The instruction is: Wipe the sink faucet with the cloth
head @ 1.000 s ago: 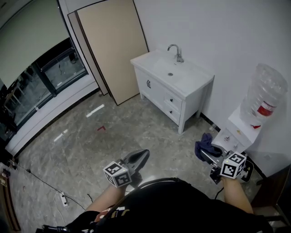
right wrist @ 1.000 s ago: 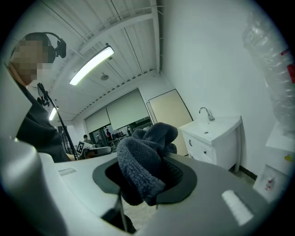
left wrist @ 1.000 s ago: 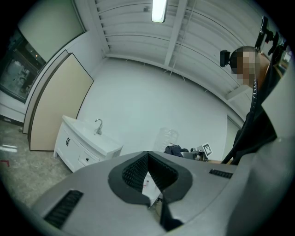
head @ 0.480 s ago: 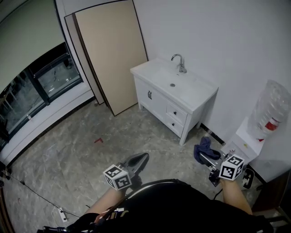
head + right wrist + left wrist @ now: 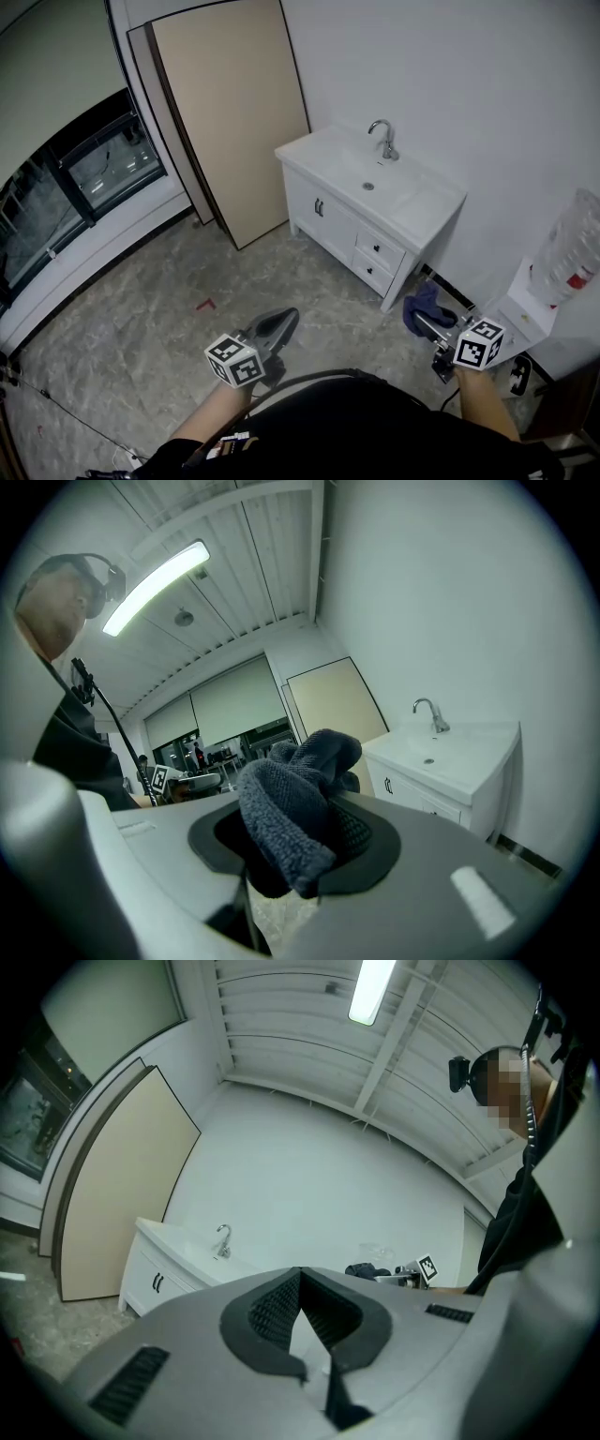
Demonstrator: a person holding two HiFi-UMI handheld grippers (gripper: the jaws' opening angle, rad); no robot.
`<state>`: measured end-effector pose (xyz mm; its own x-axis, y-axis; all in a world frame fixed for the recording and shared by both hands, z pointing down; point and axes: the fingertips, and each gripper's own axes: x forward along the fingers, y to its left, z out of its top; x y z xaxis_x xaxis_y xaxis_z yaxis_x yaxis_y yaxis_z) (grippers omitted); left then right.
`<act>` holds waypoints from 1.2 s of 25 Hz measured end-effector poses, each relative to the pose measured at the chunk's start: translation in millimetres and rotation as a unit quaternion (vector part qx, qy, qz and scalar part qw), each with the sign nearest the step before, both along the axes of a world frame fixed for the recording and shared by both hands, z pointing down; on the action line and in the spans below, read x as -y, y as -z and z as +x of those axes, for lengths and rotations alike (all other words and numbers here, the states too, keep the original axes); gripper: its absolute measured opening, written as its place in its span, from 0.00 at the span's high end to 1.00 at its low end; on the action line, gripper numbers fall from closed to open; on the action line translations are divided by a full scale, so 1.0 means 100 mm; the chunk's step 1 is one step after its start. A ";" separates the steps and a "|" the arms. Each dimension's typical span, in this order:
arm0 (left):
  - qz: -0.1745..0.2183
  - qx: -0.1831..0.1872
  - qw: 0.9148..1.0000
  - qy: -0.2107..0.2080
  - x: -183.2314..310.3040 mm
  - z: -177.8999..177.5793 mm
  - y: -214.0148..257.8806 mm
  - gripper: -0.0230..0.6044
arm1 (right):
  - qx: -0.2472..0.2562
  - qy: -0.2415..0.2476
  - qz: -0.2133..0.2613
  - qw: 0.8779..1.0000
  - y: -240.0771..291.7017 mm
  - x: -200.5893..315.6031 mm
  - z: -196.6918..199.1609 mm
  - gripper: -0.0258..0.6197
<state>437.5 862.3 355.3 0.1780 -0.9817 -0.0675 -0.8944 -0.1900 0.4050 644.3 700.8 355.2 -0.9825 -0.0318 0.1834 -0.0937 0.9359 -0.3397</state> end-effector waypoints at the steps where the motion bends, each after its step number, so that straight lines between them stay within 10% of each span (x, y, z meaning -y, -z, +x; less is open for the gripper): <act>1: 0.000 -0.003 1.000 0.003 0.06 -0.08 -0.02 0.98 | -0.001 0.001 0.000 1.000 -0.01 0.07 -0.07 0.74; 23: -0.001 -0.012 0.996 0.085 2.44 -1.05 0.02 0.98 | -0.002 0.098 0.015 0.995 0.09 2.82 -1.55 0.74; 30: 0.013 -0.029 0.997 0.067 2.72 -1.94 -0.08 0.98 | -0.012 0.066 0.014 0.998 -0.03 3.09 -2.26 0.74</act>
<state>243.2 590.3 363.6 0.0401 -0.9941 -0.1007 -0.8873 -0.0817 0.4539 418.8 392.3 358.3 -0.9740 0.0925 0.2070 0.0238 0.9497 -0.3123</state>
